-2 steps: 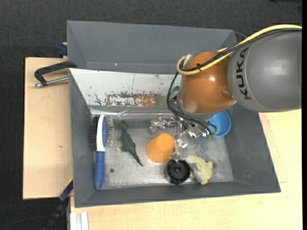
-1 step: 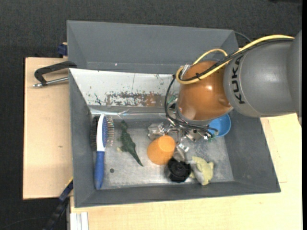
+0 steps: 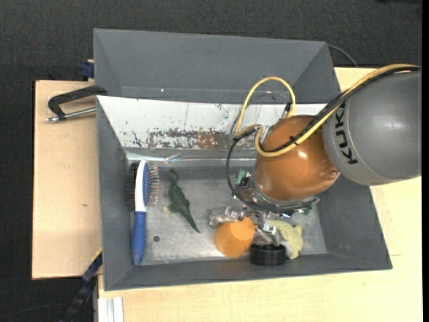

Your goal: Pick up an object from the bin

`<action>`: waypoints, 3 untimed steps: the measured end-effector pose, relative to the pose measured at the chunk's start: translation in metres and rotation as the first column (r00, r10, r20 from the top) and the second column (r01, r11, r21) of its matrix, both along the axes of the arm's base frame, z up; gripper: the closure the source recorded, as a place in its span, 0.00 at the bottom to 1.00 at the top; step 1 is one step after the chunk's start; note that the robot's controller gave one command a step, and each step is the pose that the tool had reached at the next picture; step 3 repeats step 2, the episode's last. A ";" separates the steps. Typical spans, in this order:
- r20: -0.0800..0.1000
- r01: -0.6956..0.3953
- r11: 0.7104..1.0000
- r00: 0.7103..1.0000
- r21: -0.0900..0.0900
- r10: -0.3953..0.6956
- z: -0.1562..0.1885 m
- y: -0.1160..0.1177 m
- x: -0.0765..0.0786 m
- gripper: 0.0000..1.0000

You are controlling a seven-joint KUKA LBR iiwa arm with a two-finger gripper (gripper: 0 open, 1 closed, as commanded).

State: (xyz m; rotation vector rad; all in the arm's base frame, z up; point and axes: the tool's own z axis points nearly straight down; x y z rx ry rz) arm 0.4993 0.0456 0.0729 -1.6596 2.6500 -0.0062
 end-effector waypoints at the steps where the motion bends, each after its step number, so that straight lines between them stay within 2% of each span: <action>1: 0.006 0.001 1.000 1.000 0.002 -0.001 0.002 0.001 0.002 1.00; 2: -0.002 0.003 1.000 1.000 -0.001 -0.003 0.067 0.002 0.005 1.00; 3: -0.002 0.003 1.000 1.000 -0.001 -0.003 0.067 0.002 0.005 1.00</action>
Offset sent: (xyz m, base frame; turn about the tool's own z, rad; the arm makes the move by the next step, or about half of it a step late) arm 0.0000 0.0000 0.0000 0.0000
